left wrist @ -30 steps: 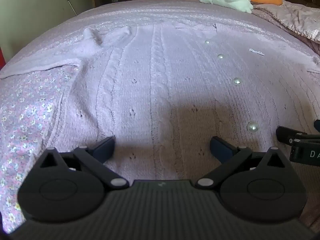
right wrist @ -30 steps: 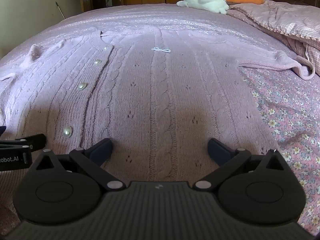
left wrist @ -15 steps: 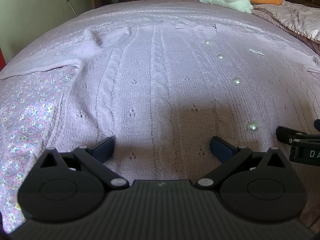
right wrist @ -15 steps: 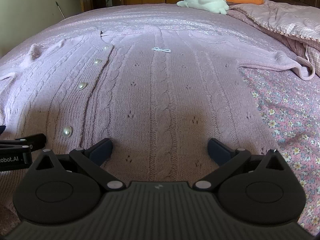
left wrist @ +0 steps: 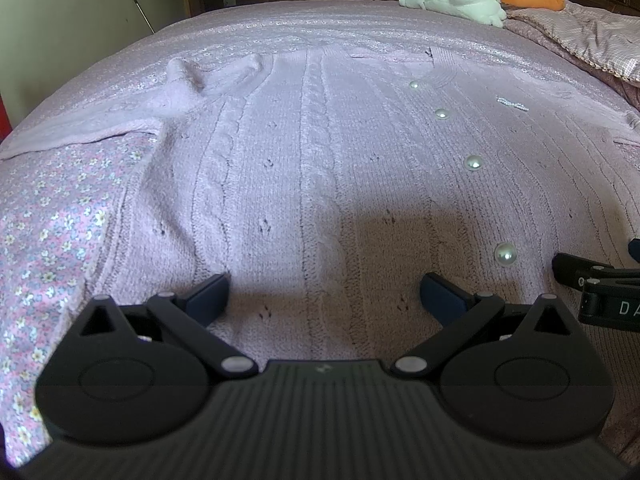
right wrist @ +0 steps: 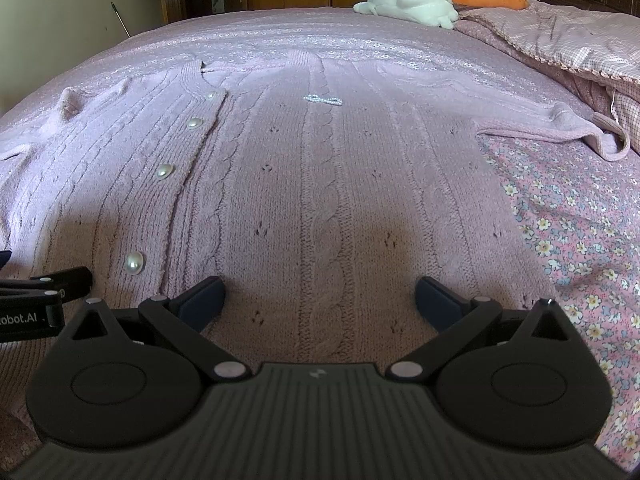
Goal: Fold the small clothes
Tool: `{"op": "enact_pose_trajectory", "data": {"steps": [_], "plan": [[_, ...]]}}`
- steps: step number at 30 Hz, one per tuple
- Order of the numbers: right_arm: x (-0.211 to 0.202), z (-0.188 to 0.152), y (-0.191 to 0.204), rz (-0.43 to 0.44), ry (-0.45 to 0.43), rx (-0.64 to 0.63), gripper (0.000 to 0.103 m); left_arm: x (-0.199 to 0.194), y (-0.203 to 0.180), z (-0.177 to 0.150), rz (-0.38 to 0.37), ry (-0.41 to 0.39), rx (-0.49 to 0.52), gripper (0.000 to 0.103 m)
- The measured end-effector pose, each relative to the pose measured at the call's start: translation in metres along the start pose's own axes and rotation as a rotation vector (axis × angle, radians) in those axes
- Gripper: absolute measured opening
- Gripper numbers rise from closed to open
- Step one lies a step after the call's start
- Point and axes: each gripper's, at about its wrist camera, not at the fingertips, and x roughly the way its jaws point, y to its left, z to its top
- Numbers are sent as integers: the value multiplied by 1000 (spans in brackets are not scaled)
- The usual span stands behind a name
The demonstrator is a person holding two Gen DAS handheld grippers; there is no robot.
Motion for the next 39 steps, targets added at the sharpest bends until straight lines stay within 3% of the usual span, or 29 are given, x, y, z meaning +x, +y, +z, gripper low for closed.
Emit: {"op": "enact_pose_trajectory", "data": {"steps": [39], "plan": [[0,3,0,-8,15,-4,103,-2,2,4,-3,1,0,103]]}}
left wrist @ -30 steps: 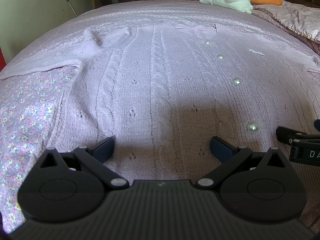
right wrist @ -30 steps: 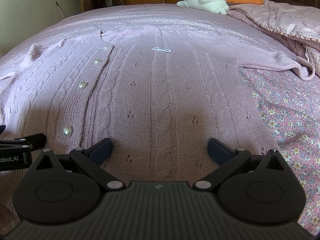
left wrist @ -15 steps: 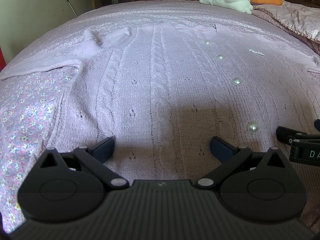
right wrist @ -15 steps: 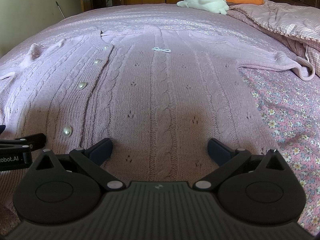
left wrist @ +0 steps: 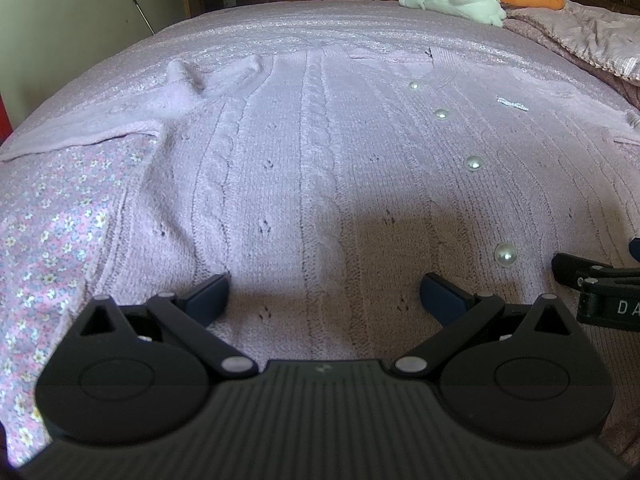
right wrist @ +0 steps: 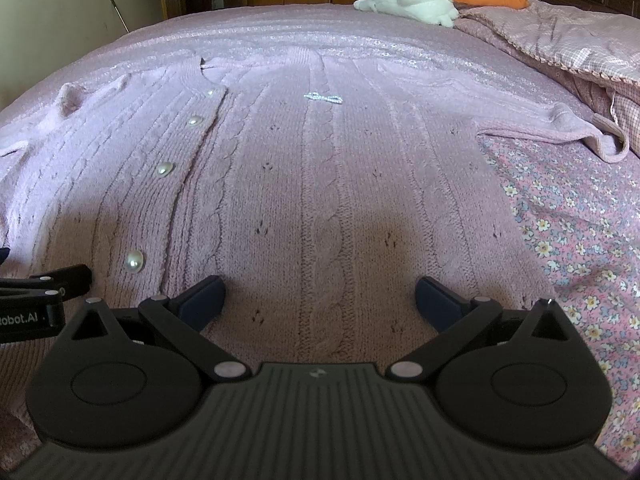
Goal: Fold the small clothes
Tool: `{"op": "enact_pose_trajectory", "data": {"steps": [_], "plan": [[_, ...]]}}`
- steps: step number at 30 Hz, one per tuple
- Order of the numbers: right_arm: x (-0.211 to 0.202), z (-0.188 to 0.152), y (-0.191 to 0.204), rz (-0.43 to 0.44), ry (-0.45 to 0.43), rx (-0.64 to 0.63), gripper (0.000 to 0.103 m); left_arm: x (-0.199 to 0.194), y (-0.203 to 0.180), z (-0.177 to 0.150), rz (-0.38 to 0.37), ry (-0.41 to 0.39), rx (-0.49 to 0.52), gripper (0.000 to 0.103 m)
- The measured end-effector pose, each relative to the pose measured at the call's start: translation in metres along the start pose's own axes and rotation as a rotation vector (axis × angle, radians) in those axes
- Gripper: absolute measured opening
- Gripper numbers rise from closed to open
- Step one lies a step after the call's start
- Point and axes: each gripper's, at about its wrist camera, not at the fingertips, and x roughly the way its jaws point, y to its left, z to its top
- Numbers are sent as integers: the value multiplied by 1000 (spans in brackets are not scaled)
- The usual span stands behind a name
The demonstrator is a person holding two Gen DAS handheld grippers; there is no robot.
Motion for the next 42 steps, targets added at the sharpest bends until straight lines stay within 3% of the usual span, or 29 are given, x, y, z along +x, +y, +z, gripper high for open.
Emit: {"op": "enact_pose_trajectory", "data": {"steps": [18,24,28,33,42], "plan": [[2,0,1,-3,5,4,103,1,2,6,-10,46,8,103],[0,8,-7,46,40,7,103,-4,3,13,-22,60,-15,103],[-8,20,-28,125,36,72,103,-15,2,22,-56,40,-9,103],[-17,45,-66,151,-10,176,103,-18,-1,39,-79,36,9,103],[-2,78,-149,89,-20,396,103,-13,11,68,-88,65,-27,103]]}}
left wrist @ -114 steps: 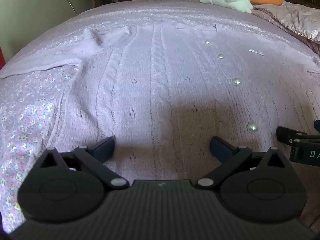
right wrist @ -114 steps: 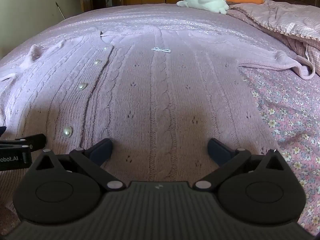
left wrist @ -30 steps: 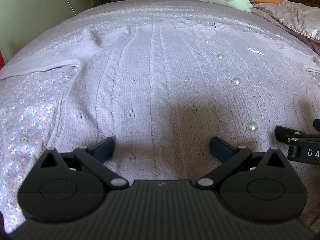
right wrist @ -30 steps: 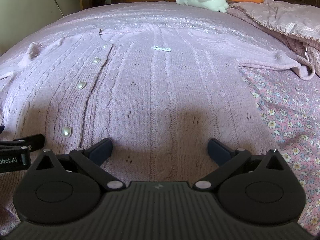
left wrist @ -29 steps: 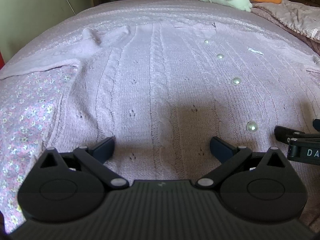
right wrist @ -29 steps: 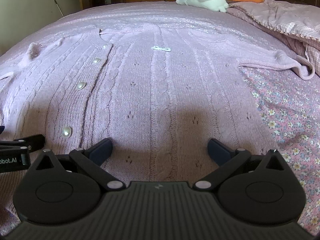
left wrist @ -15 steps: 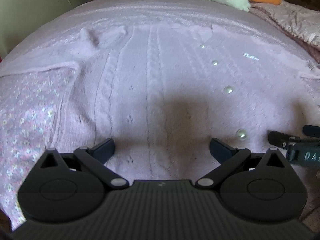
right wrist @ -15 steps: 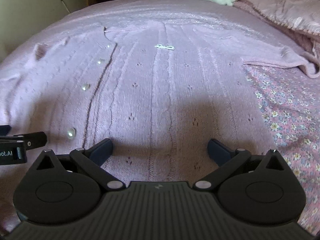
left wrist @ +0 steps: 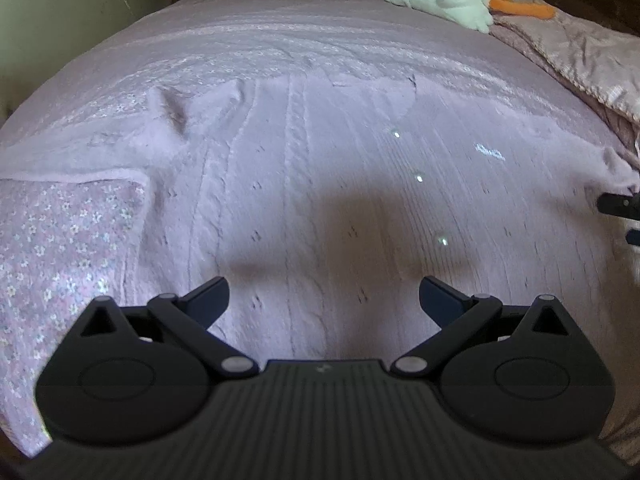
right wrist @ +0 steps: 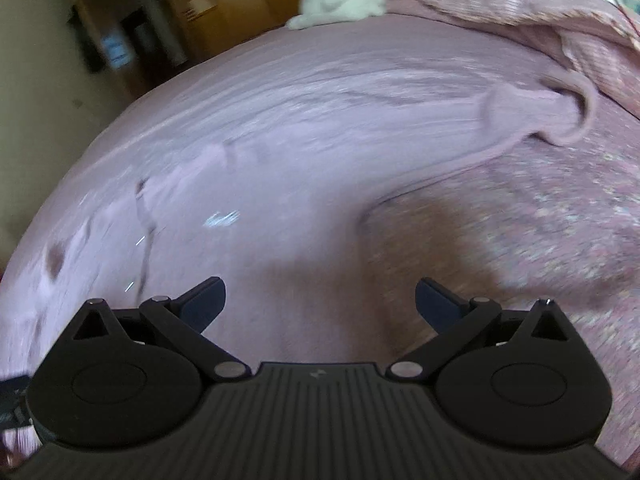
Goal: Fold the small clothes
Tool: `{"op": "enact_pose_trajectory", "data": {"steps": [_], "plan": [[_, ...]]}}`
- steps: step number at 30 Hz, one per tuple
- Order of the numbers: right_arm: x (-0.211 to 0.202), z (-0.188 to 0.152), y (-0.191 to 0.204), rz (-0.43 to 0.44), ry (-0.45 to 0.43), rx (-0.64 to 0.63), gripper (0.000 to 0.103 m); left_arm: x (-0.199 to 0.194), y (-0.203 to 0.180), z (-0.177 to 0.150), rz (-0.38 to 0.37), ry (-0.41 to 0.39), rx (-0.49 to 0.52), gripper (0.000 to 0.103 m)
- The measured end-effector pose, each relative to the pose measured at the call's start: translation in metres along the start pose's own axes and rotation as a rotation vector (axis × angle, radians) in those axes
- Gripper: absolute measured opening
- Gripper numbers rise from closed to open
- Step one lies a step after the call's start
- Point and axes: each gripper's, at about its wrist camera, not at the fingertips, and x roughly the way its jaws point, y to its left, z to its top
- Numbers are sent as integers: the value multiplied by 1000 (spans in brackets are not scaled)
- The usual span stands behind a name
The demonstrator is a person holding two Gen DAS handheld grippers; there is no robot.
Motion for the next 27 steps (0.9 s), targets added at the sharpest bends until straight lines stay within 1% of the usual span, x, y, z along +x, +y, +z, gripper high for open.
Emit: {"op": "enact_pose_trajectory", "data": {"steps": [7,12,14,18,21,27], "plan": [[10,33,-46,-70,-58,111,103,6,9,24,30,1,-29,103],[23,50,-69,-85,-67,150,103,13,16,37,42,2,-57,103],[30,57,-75,-88,-67,152,103,16,18,38,46,0,-66,103],[38,61,-77,-88,-73,161,103,30,22,39,44,26,-79,103],[38,64,-82,-83,-87,159,103,40,24,38,45,40,-90,103],[36,72,-95,-107,-115,184,103,56,35,39,33,61,-139,103]]}}
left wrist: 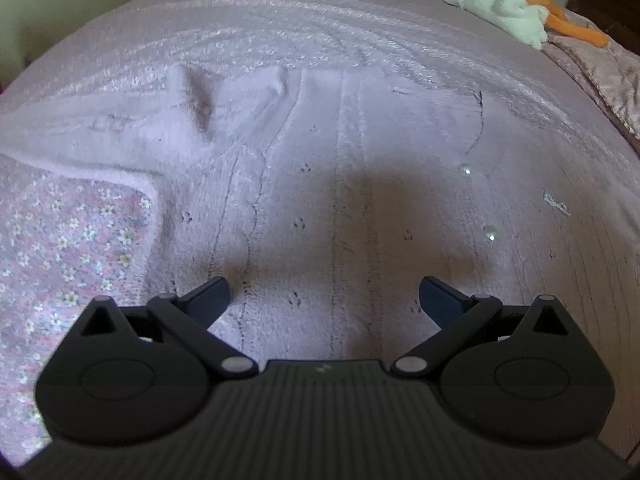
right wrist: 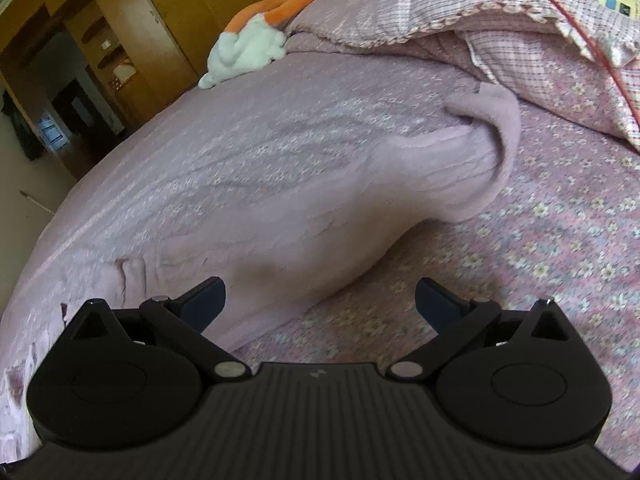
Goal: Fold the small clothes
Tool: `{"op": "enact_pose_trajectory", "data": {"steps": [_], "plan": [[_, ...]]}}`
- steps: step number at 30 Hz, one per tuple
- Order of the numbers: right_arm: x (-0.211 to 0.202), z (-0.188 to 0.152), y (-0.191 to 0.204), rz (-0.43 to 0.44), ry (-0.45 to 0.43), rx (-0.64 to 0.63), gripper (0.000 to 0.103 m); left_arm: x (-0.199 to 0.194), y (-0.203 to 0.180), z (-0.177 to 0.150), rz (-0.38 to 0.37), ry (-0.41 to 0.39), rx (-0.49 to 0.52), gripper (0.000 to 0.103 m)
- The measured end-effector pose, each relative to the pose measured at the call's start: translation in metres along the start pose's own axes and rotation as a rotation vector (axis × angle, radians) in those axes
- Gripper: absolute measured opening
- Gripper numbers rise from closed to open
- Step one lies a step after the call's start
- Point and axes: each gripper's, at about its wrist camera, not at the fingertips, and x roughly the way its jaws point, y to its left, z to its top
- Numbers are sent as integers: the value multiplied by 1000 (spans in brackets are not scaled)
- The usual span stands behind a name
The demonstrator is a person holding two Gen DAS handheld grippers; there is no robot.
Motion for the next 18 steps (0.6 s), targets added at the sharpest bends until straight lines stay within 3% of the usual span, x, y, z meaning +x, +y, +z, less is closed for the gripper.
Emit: {"op": "enact_pose_trajectory", "data": {"steps": [11,15,18], "plan": [[19,25,-48,-116,-135,140,103,17,-8,-1,59,17,68,103],[32,56,-66,-220,-208,96,103,19,-11,-2,75,15,86,103],[49,81,-79,-248,-207,72,103,21,-10,-3,75,15,89,103]]}}
